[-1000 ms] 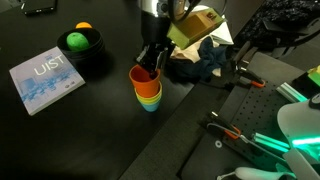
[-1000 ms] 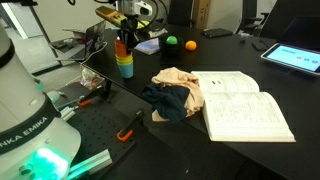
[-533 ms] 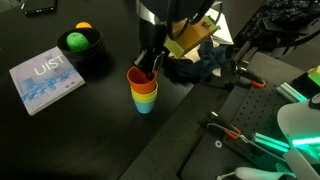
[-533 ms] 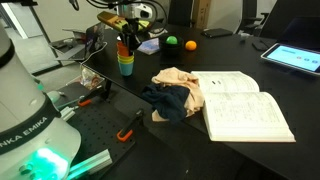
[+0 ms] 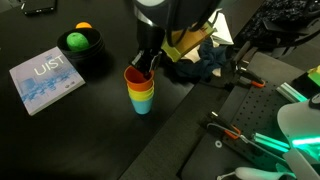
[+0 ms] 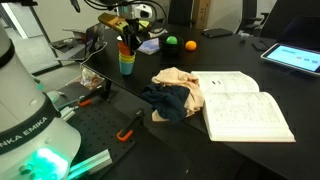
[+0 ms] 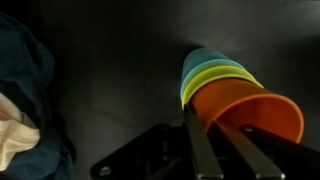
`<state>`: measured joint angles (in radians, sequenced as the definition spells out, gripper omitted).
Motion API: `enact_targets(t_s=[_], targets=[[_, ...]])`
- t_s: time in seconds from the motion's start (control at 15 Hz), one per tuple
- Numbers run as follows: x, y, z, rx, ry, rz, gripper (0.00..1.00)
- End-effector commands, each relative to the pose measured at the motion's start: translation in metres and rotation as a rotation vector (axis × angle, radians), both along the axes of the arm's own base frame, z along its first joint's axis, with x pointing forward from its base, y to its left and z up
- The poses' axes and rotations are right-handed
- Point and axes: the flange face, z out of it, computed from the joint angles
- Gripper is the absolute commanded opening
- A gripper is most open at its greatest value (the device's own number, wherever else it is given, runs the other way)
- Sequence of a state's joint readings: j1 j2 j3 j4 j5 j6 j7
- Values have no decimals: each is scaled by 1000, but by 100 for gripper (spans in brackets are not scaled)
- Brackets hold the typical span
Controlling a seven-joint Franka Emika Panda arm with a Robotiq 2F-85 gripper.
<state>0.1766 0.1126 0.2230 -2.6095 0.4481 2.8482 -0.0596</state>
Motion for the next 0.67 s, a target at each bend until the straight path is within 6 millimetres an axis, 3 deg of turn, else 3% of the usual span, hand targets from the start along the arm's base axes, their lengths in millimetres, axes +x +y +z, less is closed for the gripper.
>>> enact_targets(t_s=[0.0,0.6], targets=[[1,6,5,4,-36,16,1],[-14,19,8,1,-18,39,1]])
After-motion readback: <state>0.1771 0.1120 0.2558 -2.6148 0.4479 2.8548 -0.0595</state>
